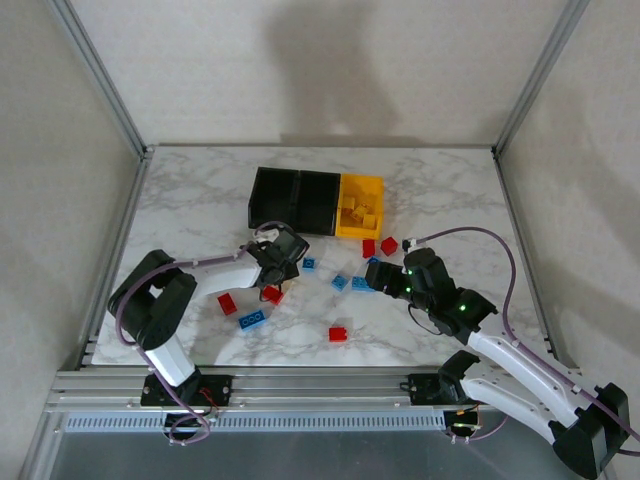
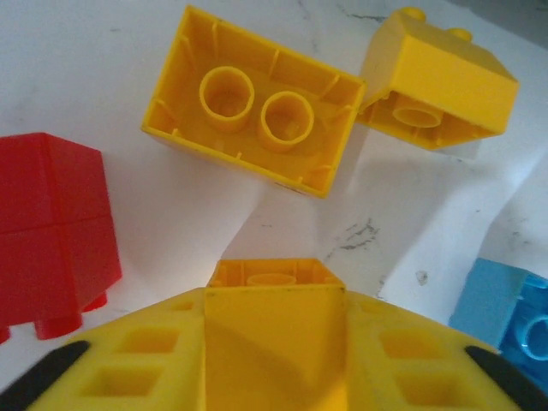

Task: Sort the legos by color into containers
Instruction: Pick up the lego from the center of the table, then place the lego in the container.

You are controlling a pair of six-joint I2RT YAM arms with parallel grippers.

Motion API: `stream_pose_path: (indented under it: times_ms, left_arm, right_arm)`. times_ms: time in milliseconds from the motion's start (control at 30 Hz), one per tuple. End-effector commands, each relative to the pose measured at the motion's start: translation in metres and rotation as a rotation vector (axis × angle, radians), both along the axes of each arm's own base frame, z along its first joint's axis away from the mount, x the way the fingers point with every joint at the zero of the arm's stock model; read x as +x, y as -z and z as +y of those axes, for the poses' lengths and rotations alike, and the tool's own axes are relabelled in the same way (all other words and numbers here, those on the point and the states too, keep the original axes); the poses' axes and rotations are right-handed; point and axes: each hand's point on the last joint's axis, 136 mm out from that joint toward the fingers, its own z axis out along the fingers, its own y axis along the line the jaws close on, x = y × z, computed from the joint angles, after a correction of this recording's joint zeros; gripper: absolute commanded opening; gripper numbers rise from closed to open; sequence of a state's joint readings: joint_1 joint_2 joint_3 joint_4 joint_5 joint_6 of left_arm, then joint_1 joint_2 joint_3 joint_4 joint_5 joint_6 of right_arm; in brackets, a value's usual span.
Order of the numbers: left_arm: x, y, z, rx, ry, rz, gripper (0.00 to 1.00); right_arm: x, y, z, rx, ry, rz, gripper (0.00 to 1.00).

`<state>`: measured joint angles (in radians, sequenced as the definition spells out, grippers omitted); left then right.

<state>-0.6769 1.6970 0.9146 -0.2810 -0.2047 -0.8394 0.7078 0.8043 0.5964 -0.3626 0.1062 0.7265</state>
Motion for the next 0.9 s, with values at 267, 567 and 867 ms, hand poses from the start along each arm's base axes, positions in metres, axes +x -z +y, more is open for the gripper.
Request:
stream_pose_path:
  times_ms: [267,567,867]
  left_arm:
    - [-0.002,-0.049,-0.011,-0.036,0.056,-0.054,0.17]
    - [0.025,-0.111,-0.074,-0.204,0.152,-0.155,0.17]
    - [0.081,-0.141,-0.151,-0.249,0.249,-0.205,0.15]
  right_arm:
    - [0.002,-0.007,-0.002,-0.002,0.016,-0.02,0.7]
    - [0.004,-0.01,-0.013,-0.05,0.045,-0.04,0.72]
    - [0.0,-0.014,-0.022,-0.014,0.083,-0.046,0.73]
